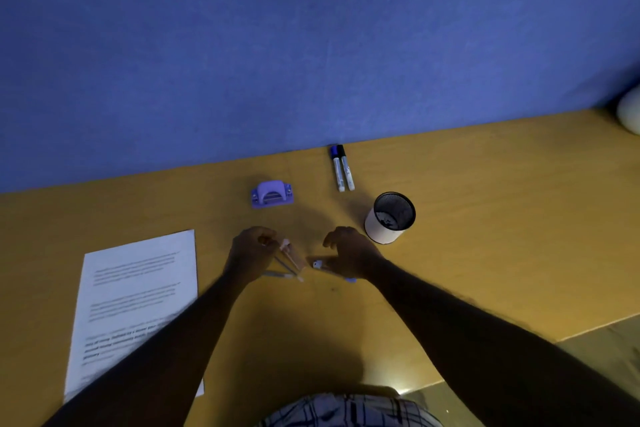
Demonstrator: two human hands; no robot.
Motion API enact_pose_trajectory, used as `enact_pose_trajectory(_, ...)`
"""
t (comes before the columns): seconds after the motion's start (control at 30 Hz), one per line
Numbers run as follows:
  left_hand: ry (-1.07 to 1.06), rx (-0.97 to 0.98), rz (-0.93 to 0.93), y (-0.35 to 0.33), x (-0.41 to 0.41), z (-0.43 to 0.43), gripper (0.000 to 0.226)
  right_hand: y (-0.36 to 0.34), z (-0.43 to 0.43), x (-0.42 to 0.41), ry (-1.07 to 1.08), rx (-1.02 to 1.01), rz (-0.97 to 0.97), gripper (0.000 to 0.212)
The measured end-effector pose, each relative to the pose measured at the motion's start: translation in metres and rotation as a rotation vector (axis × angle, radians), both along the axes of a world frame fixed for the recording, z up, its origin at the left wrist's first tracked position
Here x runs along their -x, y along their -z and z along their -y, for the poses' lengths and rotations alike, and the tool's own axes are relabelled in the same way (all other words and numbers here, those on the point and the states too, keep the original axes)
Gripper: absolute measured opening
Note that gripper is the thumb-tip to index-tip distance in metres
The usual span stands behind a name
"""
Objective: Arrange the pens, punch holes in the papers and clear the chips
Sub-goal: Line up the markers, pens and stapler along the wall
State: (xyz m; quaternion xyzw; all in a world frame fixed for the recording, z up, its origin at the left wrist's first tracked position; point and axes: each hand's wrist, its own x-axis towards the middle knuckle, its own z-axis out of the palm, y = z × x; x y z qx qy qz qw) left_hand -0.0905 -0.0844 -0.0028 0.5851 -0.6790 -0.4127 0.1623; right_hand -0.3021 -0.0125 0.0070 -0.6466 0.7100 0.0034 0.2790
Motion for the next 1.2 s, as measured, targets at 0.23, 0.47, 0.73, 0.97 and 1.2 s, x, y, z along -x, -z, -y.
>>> enact_pose_trajectory(0.23,0.015,0.013,-0.030,0.002,-0.015,-0.009,0.010,0.018,-0.018,-0.003,-0.094,-0.026,-0.177,0.054)
enact_pose_trajectory(0.47,0.052,0.048,-0.103,0.002,-0.017,-0.016,0.013,0.015,-0.019,-0.006,-0.090,0.016,-0.150,0.033)
enact_pose_trajectory(0.73,0.092,-0.073,-0.202,0.009,-0.003,-0.022,0.019,-0.003,-0.002,-0.034,-0.132,0.296,0.055,0.025)
enact_pose_trajectory(0.97,-0.074,-0.384,-0.545,-0.004,-0.012,-0.025,0.011,-0.006,0.011,-0.046,-0.176,0.361,0.179,0.040)
enact_pose_trajectory(1.2,-0.357,-0.324,-0.559,-0.002,-0.045,-0.016,0.006,0.013,0.013,-0.048,0.191,0.244,0.188,0.033)
